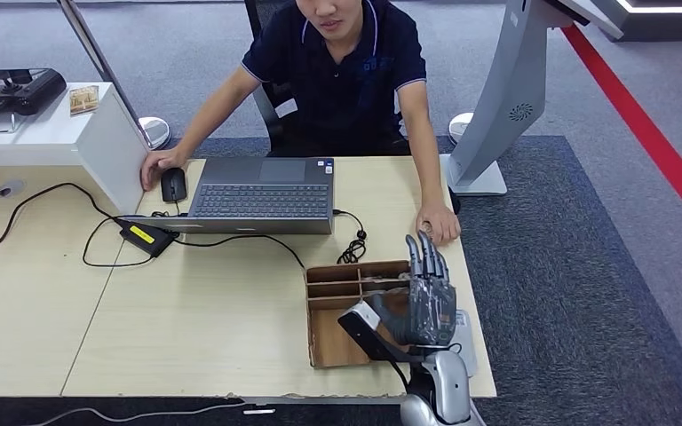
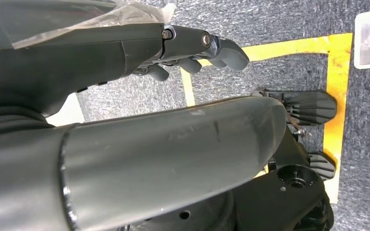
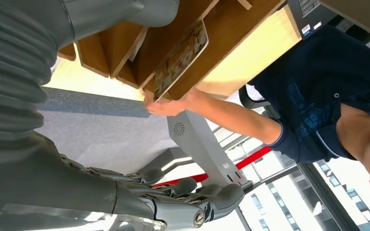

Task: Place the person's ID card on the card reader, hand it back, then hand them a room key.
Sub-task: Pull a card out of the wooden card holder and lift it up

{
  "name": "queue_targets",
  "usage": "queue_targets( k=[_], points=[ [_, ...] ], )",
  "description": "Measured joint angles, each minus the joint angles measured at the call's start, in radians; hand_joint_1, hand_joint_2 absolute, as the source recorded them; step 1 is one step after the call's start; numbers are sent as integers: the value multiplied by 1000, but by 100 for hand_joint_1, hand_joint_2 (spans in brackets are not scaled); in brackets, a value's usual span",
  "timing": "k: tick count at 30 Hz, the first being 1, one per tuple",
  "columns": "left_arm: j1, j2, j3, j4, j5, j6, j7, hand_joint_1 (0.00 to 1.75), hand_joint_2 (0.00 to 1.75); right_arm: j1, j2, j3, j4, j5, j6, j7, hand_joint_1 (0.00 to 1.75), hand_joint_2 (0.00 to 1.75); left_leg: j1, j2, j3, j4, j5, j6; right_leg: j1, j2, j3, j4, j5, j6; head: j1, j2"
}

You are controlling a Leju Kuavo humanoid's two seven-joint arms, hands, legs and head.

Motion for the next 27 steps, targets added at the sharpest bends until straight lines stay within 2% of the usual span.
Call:
queue_targets(
  k=[27],
  points=[
    [0, 2, 0, 0, -2, -4, 0, 0, 0, -29, 1, 0, 33, 11, 0, 15, 0, 175, 0, 0, 0, 0, 0, 0, 0, 0, 0, 0, 0, 0, 0, 0]
  ],
)
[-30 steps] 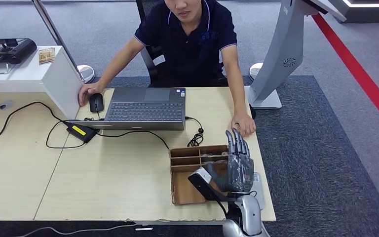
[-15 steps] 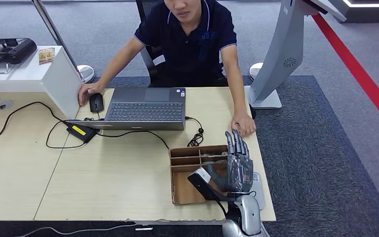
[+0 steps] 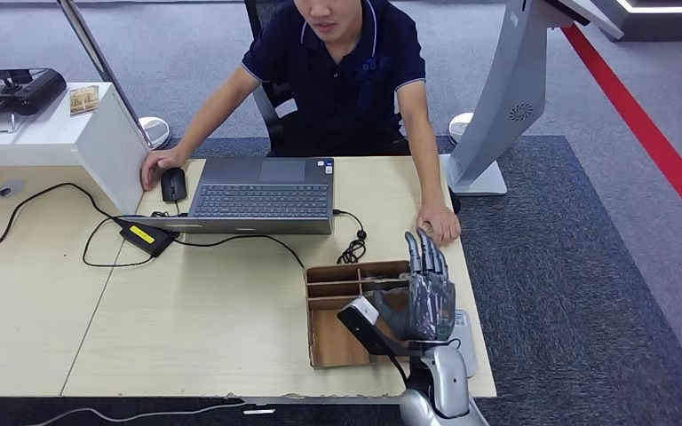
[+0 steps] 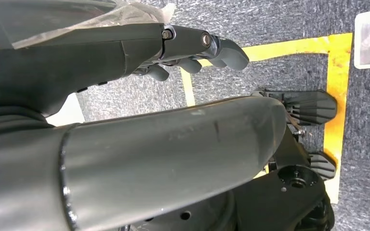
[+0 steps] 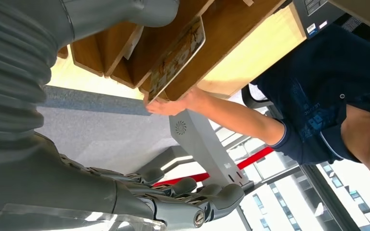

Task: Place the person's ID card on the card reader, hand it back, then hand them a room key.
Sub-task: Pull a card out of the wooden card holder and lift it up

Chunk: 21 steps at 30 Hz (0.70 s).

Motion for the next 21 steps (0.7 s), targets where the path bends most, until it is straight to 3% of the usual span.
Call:
queue_targets(
  k=[21],
  points=[
    [0, 3, 0, 0, -4, -2, 0, 0, 0, -17, 0, 0, 18, 9, 0, 3, 0, 175, 0, 0, 0, 0, 0, 0, 0, 0, 0, 0, 0, 0, 0, 0]
  ],
)
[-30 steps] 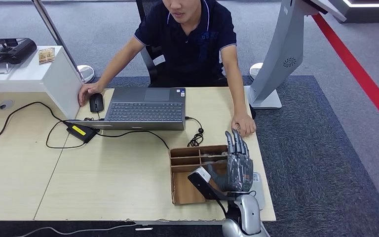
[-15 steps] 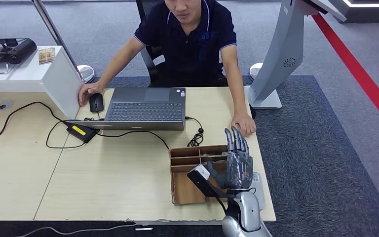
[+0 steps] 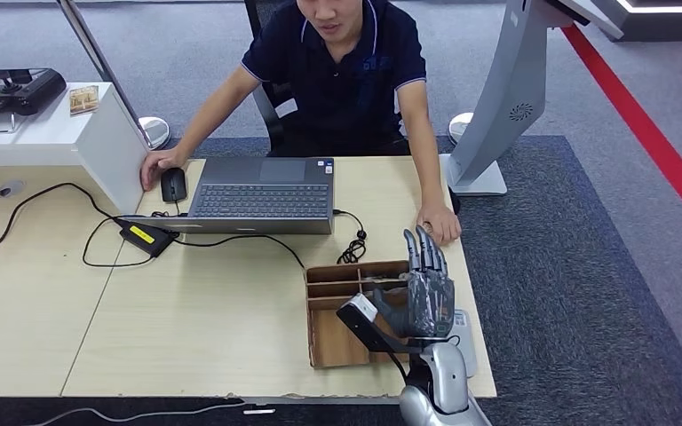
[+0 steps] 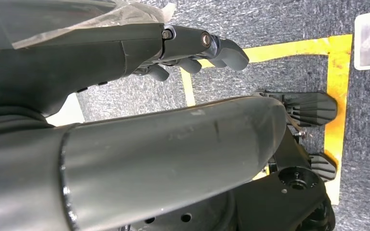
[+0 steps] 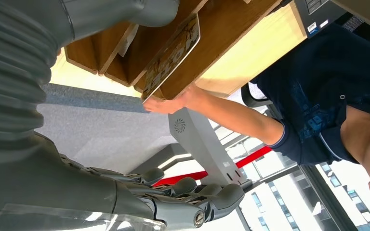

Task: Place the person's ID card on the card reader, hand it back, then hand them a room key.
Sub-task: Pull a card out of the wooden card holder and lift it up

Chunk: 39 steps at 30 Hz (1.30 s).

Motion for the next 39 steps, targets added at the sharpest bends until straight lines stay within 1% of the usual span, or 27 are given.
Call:
queue_targets(
  k=[39],
  points=[
    [0, 0, 0, 0, 1, 0, 0, 0, 0, 0, 0, 0, 0, 8, 0, 8, 4, 175, 0, 0, 0, 0, 0, 0, 0, 0, 0, 0, 0, 0, 0, 0]
  ],
)
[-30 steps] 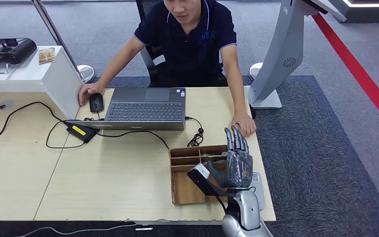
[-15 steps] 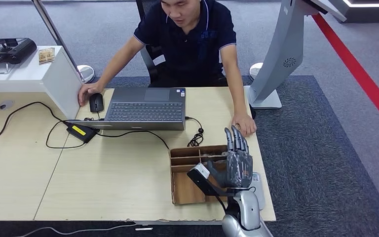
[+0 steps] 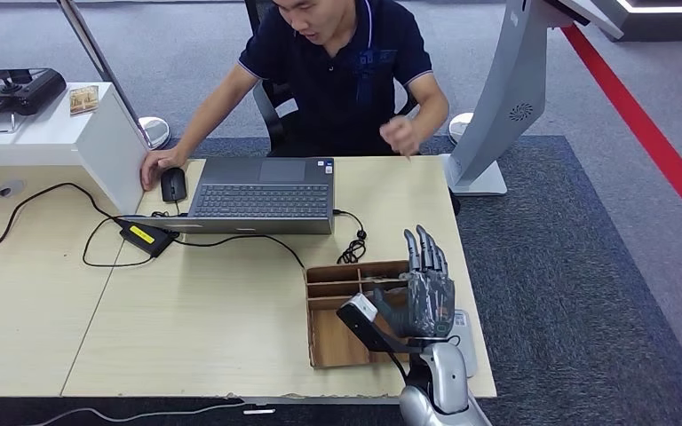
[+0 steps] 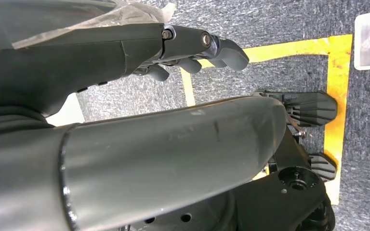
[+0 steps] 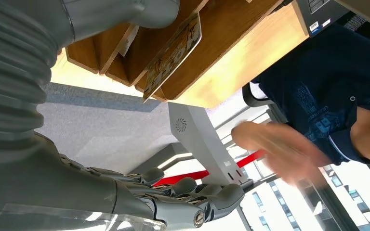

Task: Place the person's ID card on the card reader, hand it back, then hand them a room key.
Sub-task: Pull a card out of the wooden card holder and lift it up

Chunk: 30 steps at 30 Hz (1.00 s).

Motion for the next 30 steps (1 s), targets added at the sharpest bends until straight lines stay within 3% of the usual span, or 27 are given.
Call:
queue_targets(
  k=[16, 30],
  points=[
    [0, 0, 0, 0, 3, 0, -3, 0, 0, 0, 0, 0, 0, 7, 0, 6, 18, 175, 0, 0, 0, 0, 0, 0, 0, 0, 0, 0, 0, 0, 0, 0],
    [0, 0, 0, 0, 4, 0, -3, 0, 0, 0, 0, 0, 0, 7, 0, 6, 18, 175, 0, 0, 0, 0, 0, 0, 0, 0, 0, 0, 0, 0, 0, 0]
  ],
)
